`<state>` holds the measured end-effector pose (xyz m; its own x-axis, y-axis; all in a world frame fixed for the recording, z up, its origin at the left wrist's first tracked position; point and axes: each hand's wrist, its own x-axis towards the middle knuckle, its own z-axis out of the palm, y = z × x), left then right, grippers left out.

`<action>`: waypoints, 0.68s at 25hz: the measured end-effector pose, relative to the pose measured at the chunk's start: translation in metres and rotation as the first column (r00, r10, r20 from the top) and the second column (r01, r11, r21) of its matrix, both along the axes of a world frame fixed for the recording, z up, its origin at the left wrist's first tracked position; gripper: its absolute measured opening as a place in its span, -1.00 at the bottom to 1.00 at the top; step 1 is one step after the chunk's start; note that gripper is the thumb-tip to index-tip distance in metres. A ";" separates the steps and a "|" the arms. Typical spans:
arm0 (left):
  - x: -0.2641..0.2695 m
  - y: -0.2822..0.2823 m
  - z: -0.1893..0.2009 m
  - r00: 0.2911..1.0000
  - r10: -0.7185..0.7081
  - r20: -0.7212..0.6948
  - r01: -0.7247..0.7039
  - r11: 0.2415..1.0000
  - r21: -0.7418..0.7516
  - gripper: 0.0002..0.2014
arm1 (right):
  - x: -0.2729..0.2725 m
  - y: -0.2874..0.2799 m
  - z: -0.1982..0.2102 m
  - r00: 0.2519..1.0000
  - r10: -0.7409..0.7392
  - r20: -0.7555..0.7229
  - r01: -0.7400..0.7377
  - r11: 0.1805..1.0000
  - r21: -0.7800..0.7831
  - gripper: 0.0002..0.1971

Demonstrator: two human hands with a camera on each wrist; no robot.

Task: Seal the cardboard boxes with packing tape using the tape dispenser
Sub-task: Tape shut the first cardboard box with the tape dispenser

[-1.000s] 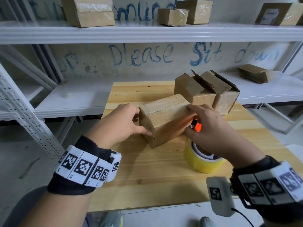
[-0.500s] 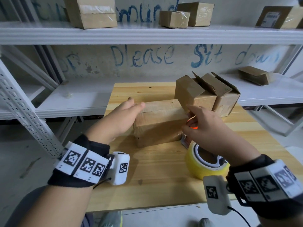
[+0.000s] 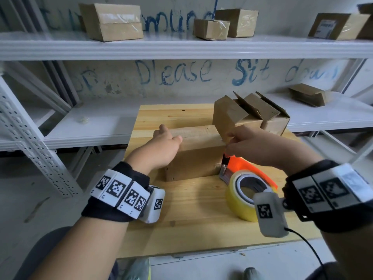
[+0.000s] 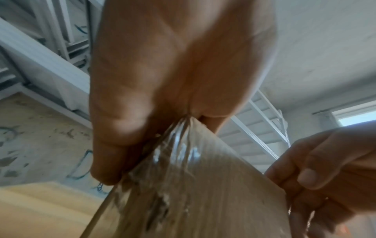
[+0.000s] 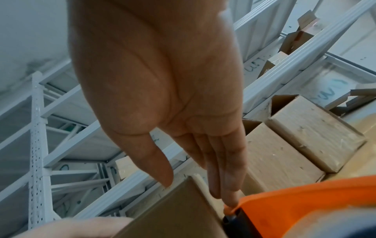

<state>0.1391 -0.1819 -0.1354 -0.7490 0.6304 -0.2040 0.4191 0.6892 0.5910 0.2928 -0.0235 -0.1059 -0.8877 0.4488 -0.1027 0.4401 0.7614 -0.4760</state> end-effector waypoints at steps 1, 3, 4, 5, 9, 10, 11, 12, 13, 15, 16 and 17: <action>-0.001 0.000 0.003 0.999 0.019 0.028 -0.019 1.000 0.013 -0.36 | -0.004 -0.002 0.003 1.000 -0.009 0.030 0.008 0.999 0.037 -0.77; 0.001 0.001 0.006 0.998 0.031 0.057 -0.033 0.998 0.052 -0.46 | -0.018 -0.008 0.006 0.996 -0.042 0.075 0.036 0.996 0.084 -0.72; 0.003 0.001 0.008 0.998 0.037 0.055 -0.041 0.997 0.071 -0.49 | -0.026 -0.013 0.004 0.994 -0.062 0.091 0.053 0.993 0.103 -0.67; 0.007 0.003 0.007 0.998 0.049 0.034 -0.052 0.995 0.086 -0.44 | -0.035 -0.018 0.000 0.992 -0.086 0.091 0.074 0.989 0.131 -0.62; 0.011 0.010 0.000 0.994 0.095 -0.051 -0.089 0.990 0.106 -0.18 | -0.060 -0.033 -0.026 0.968 -0.251 0.024 0.239 0.943 0.230 -0.21; 0.010 0.011 -0.002 0.994 0.105 -0.042 -0.099 0.986 0.132 -0.24 | -0.060 -0.035 -0.029 0.958 -0.286 0.025 0.272 0.930 0.246 -0.11; 0.010 0.011 -0.003 0.993 0.116 -0.036 -0.109 0.981 0.160 -0.31 | -0.059 -0.036 -0.031 0.953 -0.301 0.022 0.285 0.921 0.265 -0.06; 0.009 0.011 -0.004 0.991 0.128 -0.036 -0.119 0.976 0.185 -0.37 | -0.058 -0.037 -0.031 0.951 -0.308 0.013 0.293 0.914 0.280 -0.05; 0.009 0.012 -0.005 0.990 0.135 -0.040 -0.124 0.972 0.200 -0.42 | -0.056 -0.036 -0.030 0.950 -0.313 0.002 0.301 0.913 0.277 -0.07; 0.008 0.012 -0.006 0.990 0.133 -0.037 -0.122 0.970 0.210 -0.50 | -0.055 -0.031 -0.030 0.951 -0.308 -0.029 0.307 0.926 0.218 -0.18; 0.007 0.012 -0.006 0.992 0.126 -0.033 -0.116 0.970 0.213 -0.54 | -0.056 -0.028 -0.030 0.948 -0.313 -0.053 0.317 0.930 0.184 -0.26; 0.006 0.011 -0.007 0.992 0.120 -0.029 -0.111 0.969 0.220 -0.57 | -0.057 -0.025 -0.031 0.947 -0.314 -0.069 0.321 0.934 0.158 -0.34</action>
